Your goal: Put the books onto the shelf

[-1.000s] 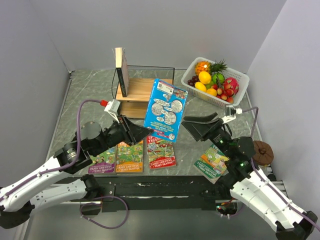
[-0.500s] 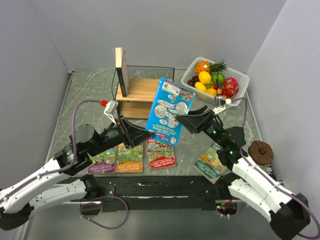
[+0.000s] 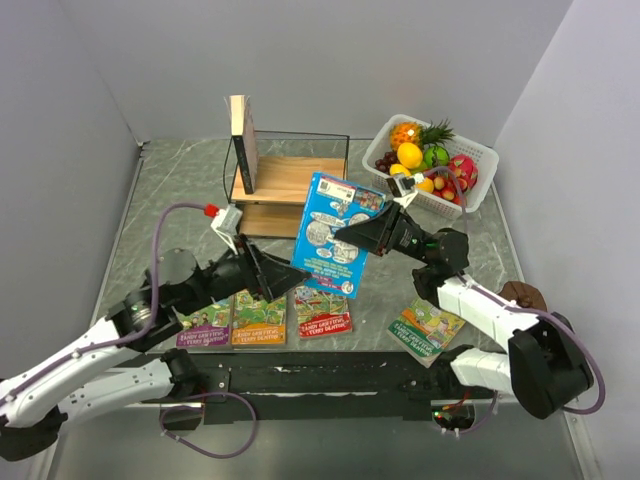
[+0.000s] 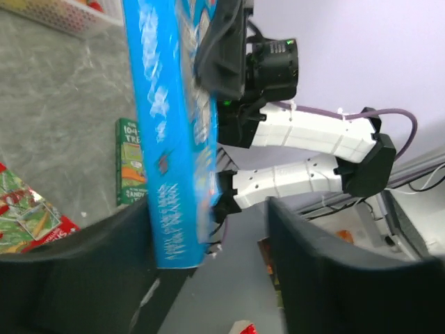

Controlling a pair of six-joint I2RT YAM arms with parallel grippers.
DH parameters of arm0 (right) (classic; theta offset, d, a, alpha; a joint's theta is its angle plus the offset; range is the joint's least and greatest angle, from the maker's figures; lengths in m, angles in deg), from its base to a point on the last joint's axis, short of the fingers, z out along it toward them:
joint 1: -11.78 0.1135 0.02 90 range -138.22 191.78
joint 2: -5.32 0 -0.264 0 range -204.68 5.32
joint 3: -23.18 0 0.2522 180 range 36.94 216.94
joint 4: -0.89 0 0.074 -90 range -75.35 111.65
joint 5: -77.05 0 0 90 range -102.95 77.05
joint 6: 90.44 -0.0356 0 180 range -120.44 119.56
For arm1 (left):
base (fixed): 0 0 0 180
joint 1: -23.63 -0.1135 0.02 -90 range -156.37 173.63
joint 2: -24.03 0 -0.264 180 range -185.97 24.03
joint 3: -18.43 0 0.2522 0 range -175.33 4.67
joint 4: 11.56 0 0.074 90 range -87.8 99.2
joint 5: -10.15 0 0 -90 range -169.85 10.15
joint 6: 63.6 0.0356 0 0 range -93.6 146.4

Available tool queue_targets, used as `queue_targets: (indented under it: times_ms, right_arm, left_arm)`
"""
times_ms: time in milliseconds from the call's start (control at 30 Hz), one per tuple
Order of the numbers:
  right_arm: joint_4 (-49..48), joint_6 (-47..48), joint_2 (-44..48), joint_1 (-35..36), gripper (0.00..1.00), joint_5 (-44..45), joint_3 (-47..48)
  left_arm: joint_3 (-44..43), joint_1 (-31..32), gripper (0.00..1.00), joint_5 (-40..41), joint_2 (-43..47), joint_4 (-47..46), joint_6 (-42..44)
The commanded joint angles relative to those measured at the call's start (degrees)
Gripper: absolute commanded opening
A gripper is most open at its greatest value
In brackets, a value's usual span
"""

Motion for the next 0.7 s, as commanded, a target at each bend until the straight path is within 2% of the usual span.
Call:
queue_targets:
  times_ms: [0,33,100,133,267,400,567,667]
  right_arm:
    - [-7.57,3.52,4.29,-1.06,0.10,-9.15,4.00]
    - [-0.83,7.19,5.35,-1.06,0.00,-10.56,4.70]
    - [8.68,12.21,8.34,-1.06,0.00,-12.59,7.60]
    - [17.95,17.98,9.40,-1.06,0.00,-14.69,8.65]
    - [39.61,31.29,12.31,-0.71,0.00,-17.43,15.94]
    - [40.11,31.13,10.38,-0.09,0.00,-21.56,17.80]
    - [40.45,31.13,9.85,0.79,0.00,-23.93,19.29]
    - [44.58,34.11,9.58,2.37,0.00,-24.55,20.87]
  left_arm:
    - [-10.25,0.66,0.78,6.54,4.10,5.87,7.34]
    - [-12.96,0.57,0.80,9.42,4.45,7.98,8.48]
    - [-15.35,0.57,0.84,12.25,4.90,11.76,11.73]
    - [-17.45,0.57,0.86,12.87,4.90,12.74,13.57]
    - [-20.37,0.57,0.89,10.69,2.01,15.21,19.01]
    - [-22.13,0.48,0.89,1.56,-2.22,15.13,21.59]
    - [-21.52,0.13,0.90,-3.56,-4.50,12.75,22.55]
    - [-21.34,-1.10,0.90,-6.19,-5.99,12.40,22.82]
